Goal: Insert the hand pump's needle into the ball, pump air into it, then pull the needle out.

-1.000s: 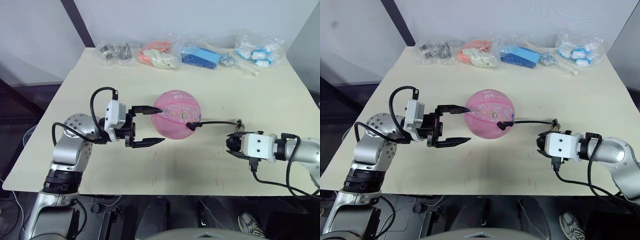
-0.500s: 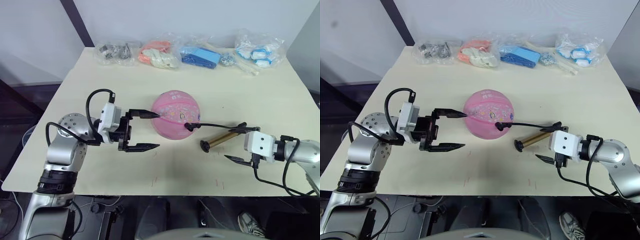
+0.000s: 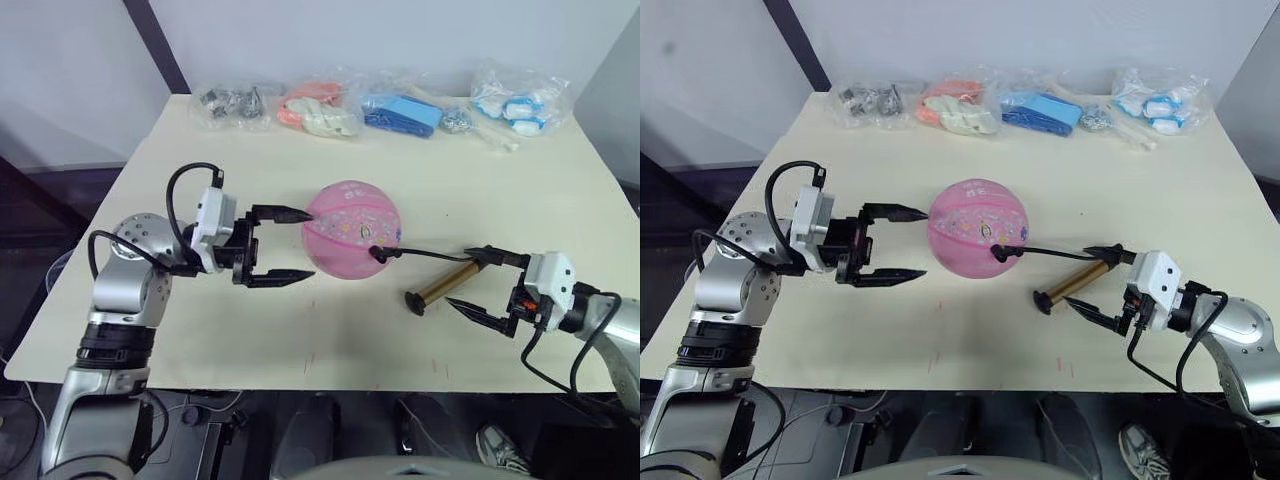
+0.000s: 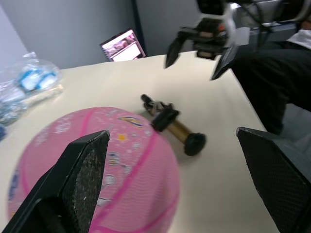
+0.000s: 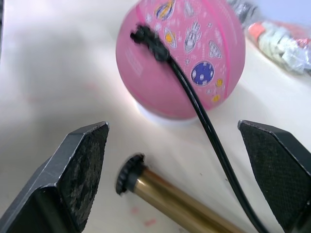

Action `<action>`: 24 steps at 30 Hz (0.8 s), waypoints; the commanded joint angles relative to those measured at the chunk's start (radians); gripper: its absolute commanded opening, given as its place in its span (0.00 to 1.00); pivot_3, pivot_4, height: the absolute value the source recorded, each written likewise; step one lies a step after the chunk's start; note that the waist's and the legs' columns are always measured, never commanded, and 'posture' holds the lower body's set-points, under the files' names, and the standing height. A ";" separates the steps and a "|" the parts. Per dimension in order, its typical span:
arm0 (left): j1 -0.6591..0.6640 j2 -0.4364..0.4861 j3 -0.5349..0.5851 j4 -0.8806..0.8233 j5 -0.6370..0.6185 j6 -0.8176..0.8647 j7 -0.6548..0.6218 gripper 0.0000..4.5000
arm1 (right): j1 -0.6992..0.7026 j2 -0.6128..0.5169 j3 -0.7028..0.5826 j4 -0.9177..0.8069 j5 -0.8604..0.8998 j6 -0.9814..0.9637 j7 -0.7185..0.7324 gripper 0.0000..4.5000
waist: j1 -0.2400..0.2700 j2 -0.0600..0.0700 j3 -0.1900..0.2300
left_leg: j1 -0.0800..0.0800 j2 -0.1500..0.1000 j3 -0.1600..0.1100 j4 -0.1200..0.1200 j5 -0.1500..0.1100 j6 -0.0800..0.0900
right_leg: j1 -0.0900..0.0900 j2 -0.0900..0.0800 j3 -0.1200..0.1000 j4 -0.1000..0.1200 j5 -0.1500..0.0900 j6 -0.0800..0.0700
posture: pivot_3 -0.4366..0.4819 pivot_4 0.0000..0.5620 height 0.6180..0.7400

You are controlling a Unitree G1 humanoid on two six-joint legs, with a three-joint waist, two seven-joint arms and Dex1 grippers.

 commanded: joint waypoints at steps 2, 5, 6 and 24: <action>-0.073 -0.037 -0.006 0.054 0.054 -0.004 0.075 1.00 | 0.036 0.031 -0.037 -0.085 0.064 -0.034 0.010 0.99 | 0.000 0.000 0.000 | 0.000 -0.001 0.000 0.000 0.000 0.000 | 0.000 0.000 0.000 0.000 0.000 0.000 | 0.48 0.27 1.00; -0.124 -0.083 -0.022 0.101 0.095 -0.002 0.133 1.00 | 0.046 0.056 -0.041 -0.124 0.110 -0.010 -0.013 0.99 | 0.002 0.000 0.000 | 0.000 -0.002 -0.001 0.001 0.000 0.000 | 0.000 0.001 0.000 0.001 0.000 0.000 | 0.48 0.27 1.00; -0.141 -0.102 -0.024 0.112 0.098 0.008 0.153 1.00 | 0.048 0.059 -0.043 -0.136 0.123 -0.002 -0.016 0.99 | 0.001 0.000 0.000 | -0.001 -0.002 -0.001 0.003 0.000 0.000 | 0.000 0.001 -0.001 0.001 0.000 0.000 | 0.48 0.27 1.00; -0.307 -0.269 -0.082 0.269 0.181 0.102 0.264 1.00 | 0.069 0.076 -0.055 -0.229 0.193 0.047 -0.066 0.99 | 0.000 0.000 0.000 | -0.002 -0.003 -0.001 0.011 0.000 0.000 | 0.000 0.001 -0.001 0.008 0.000 0.001 | 0.48 0.27 1.00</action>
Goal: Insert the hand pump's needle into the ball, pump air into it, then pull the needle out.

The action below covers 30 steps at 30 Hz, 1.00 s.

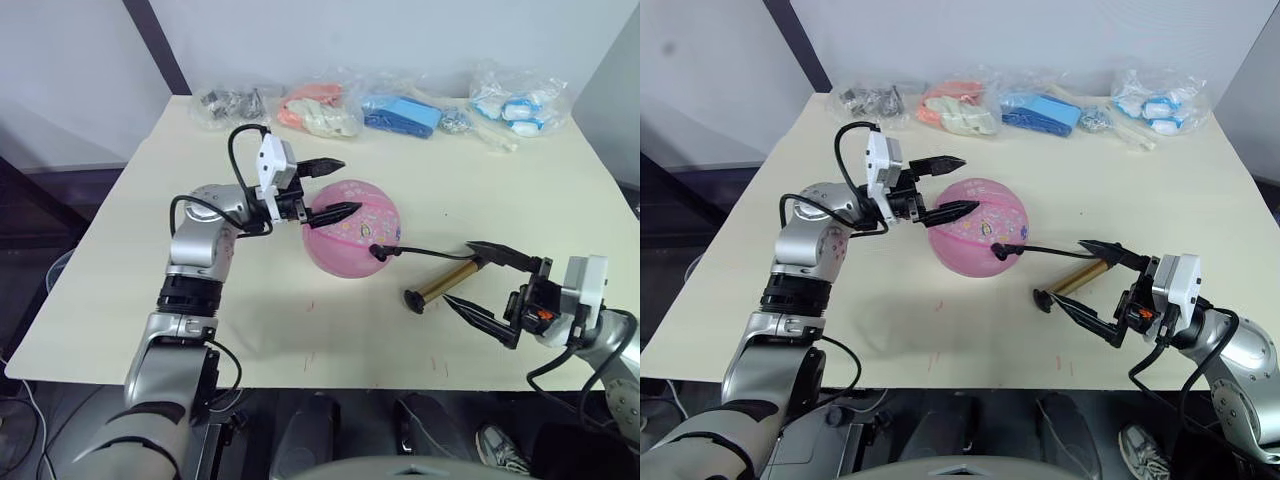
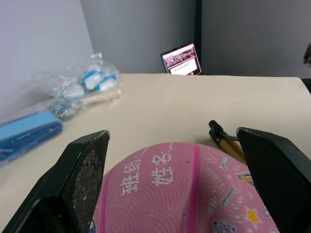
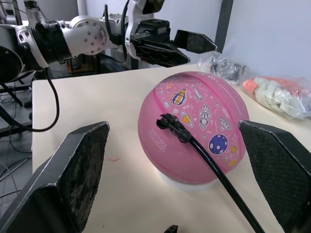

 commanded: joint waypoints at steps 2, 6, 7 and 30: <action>-0.041 -0.008 -0.011 0.008 0.015 0.014 0.000 1.00 | -0.009 0.006 -0.018 -0.041 0.012 -0.012 -0.003 0.99 | -0.002 0.000 0.000 | 0.000 0.000 0.000 0.000 0.000 0.000 | 0.000 0.000 0.000 0.001 0.000 0.000 | 0.48 0.27 1.00; -0.045 -0.005 -0.046 0.038 0.052 0.033 -0.005 1.00 | -0.029 0.026 -0.011 -0.038 0.003 -0.024 -0.015 0.99 | -0.003 0.000 0.000 | 0.001 0.000 0.000 0.000 0.000 0.000 | 0.000 0.000 0.000 0.001 0.000 0.000 | 0.48 0.27 1.00; -0.042 -0.004 -0.054 0.042 0.061 0.031 -0.007 1.00 | -0.031 0.028 -0.010 -0.039 0.001 -0.022 -0.017 0.99 | -0.003 0.000 0.000 | 0.001 0.000 0.000 0.000 0.000 0.000 | 0.000 0.000 0.000 0.001 0.000 0.000 | 0.48 0.27 1.00; 0.056 -0.036 -0.119 0.121 0.140 0.030 0.050 1.00 | -0.321 0.035 0.319 -0.023 -0.331 0.243 -0.244 0.99 | -0.002 0.002 -0.003 | 0.003 0.000 0.002 0.000 0.000 0.000 | 0.000 0.000 0.003 0.002 0.000 0.000 | 0.48 0.27 1.00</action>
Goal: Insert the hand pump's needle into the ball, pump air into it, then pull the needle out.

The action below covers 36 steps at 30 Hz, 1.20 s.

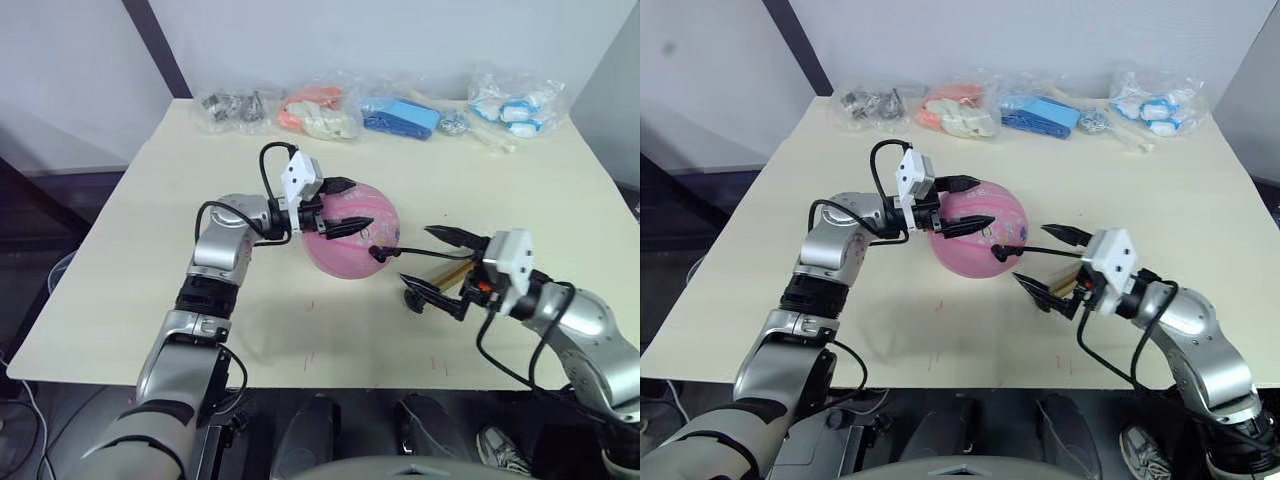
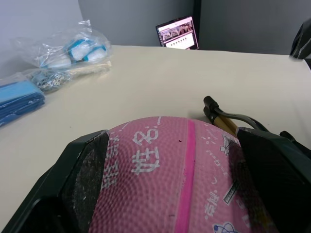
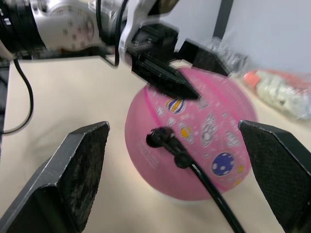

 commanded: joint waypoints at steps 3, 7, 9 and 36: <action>0.042 -0.015 -0.047 0.085 0.061 0.027 0.029 1.00 | -0.120 -0.023 0.124 0.010 -0.196 0.021 -0.028 0.99 | -0.001 0.000 -0.001 | 0.000 0.000 0.000 0.000 0.000 0.000 | 0.000 0.000 0.000 0.000 0.000 0.000 | 0.48 0.27 1.00; 0.049 -0.022 -0.048 0.076 0.064 0.038 0.047 1.00 | -0.203 -0.014 0.166 0.028 -0.300 0.077 -0.071 0.99 | 0.001 0.000 -0.001 | 0.000 0.000 0.000 0.000 0.000 0.000 | 0.000 0.000 0.000 0.000 0.000 0.000 | 0.48 0.27 1.00; 0.054 -0.021 -0.048 0.070 0.066 0.043 0.055 1.00 | -0.227 -0.025 0.186 0.024 -0.337 0.085 -0.061 0.99 | 0.001 0.000 -0.001 | 0.000 -0.001 0.000 0.000 0.000 0.000 | 0.000 0.000 0.000 0.000 0.000 0.000 | 0.48 0.27 1.00; 0.064 -0.033 -0.051 0.050 0.059 0.060 0.080 1.00 | -0.279 -0.041 0.268 0.097 -0.642 -0.122 -0.003 0.99 | 0.001 0.000 -0.004 | 0.000 -0.001 -0.001 0.000 0.000 0.000 | 0.000 0.000 -0.001 0.000 0.000 0.000 | 0.48 0.27 1.00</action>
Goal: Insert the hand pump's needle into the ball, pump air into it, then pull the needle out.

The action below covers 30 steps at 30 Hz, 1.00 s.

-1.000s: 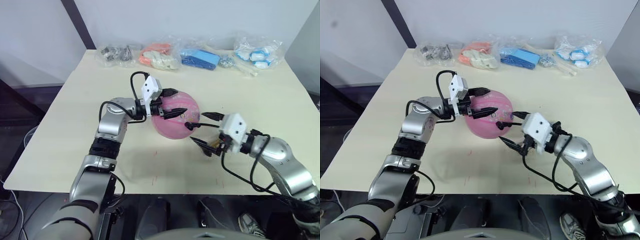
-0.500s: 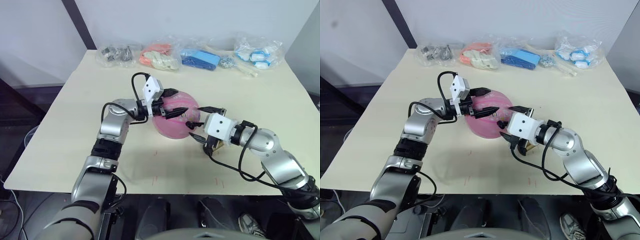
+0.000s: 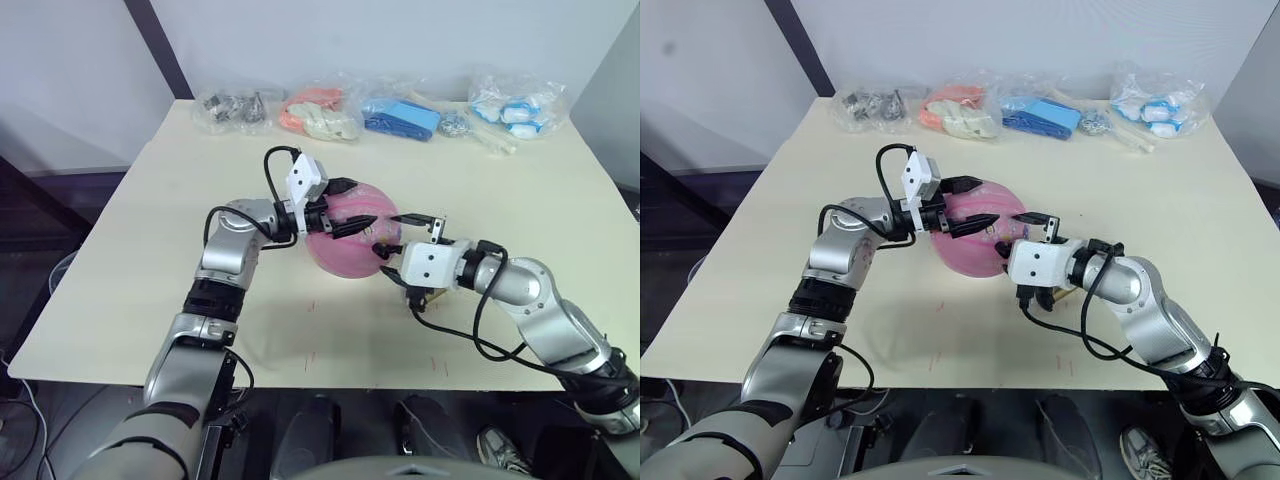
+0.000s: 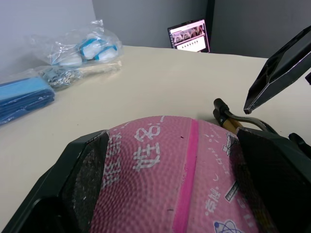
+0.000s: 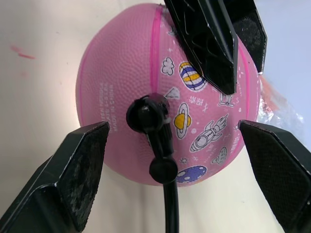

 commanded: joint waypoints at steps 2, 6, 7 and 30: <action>0.050 -0.003 -0.049 0.061 0.053 0.047 0.006 1.00 | -0.024 0.011 -0.009 -0.002 -0.025 -0.052 0.002 0.99 | 0.000 0.000 0.000 | 0.000 0.000 0.000 0.000 0.000 0.000 | 0.000 0.000 0.000 0.000 0.000 0.000 | 0.48 0.27 1.00; 0.048 -0.002 -0.048 0.070 0.056 0.041 0.008 1.00 | -0.025 0.018 -0.008 0.008 -0.043 -0.078 0.010 0.99 | 0.000 0.000 0.000 | 0.000 0.000 0.000 0.000 0.000 0.000 | 0.000 0.000 0.000 0.000 0.000 0.000 | 0.48 0.27 1.00; 0.048 -0.002 -0.048 0.071 0.056 0.041 0.008 1.00 | -0.025 0.020 -0.008 0.010 -0.046 -0.083 0.011 0.99 | 0.000 0.000 0.000 | 0.000 0.000 0.000 0.000 0.000 0.000 | 0.000 0.000 0.000 0.000 0.000 0.000 | 0.48 0.27 1.00; 0.089 -0.034 -0.099 0.057 0.150 0.043 0.120 1.00 | 0.045 0.023 -0.101 -0.013 0.003 -0.141 0.032 0.01 | 0.007 0.000 -0.002 | 0.000 -0.001 -0.001 0.000 0.000 0.000 | 0.002 -0.001 -0.001 -0.001 0.000 0.000 | 0.48 0.27 1.00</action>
